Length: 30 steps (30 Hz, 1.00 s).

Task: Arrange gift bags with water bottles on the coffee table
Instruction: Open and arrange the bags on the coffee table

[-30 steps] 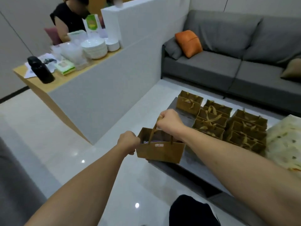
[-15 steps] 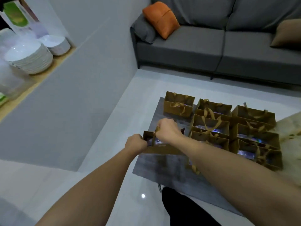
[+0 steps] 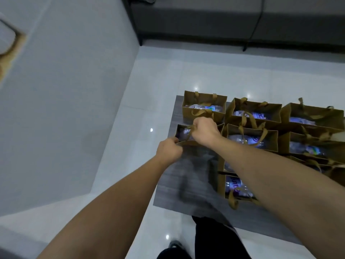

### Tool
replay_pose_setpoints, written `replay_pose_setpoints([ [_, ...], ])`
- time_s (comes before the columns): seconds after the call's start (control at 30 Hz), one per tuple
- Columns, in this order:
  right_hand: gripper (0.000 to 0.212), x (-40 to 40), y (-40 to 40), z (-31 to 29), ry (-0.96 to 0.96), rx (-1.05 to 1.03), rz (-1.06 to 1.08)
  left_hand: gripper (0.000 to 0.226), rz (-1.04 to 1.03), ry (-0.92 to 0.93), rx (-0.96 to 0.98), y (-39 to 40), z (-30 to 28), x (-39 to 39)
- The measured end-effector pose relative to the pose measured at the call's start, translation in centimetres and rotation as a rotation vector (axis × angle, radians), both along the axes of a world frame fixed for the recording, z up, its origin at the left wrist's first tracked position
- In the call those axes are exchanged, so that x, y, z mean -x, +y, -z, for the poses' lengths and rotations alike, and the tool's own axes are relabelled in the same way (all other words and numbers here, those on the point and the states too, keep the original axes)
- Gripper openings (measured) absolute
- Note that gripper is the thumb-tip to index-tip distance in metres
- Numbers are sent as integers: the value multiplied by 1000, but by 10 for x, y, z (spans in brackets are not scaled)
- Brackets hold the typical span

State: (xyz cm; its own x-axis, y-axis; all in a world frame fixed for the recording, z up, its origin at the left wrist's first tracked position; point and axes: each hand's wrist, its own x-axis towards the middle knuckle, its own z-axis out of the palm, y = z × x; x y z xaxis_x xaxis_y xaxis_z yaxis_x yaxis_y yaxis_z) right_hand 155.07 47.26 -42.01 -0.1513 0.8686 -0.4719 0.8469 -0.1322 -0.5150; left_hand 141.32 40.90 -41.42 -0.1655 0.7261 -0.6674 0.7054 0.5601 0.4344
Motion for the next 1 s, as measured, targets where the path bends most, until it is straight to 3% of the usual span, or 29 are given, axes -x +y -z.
replay_pose_setpoints([
  [0.17, 15, -2, 5, 32, 26, 64, 129, 42, 28, 20, 47, 12, 14, 9],
  [0.27, 9, -4, 6, 34, -15, 22, 133, 47, 39, 43, 67, 17, 21, 18],
  [0.4, 25, 0, 2, 30, -110, -111, 107, 48, 73, 55, 69, 20, 19, 26],
  [0.6, 55, 4, -26, 0, -212, -97, 181, 39, 216, 40, -41, 33, -13, 33],
  [0.8, 62, -2, -84, -48, -247, -93, 383, 24, 437, -10, -192, 34, -52, 23],
  [1.0, 66, -33, -163, -95, -299, -137, 628, 35, 742, -54, -332, 12, -106, -43],
])
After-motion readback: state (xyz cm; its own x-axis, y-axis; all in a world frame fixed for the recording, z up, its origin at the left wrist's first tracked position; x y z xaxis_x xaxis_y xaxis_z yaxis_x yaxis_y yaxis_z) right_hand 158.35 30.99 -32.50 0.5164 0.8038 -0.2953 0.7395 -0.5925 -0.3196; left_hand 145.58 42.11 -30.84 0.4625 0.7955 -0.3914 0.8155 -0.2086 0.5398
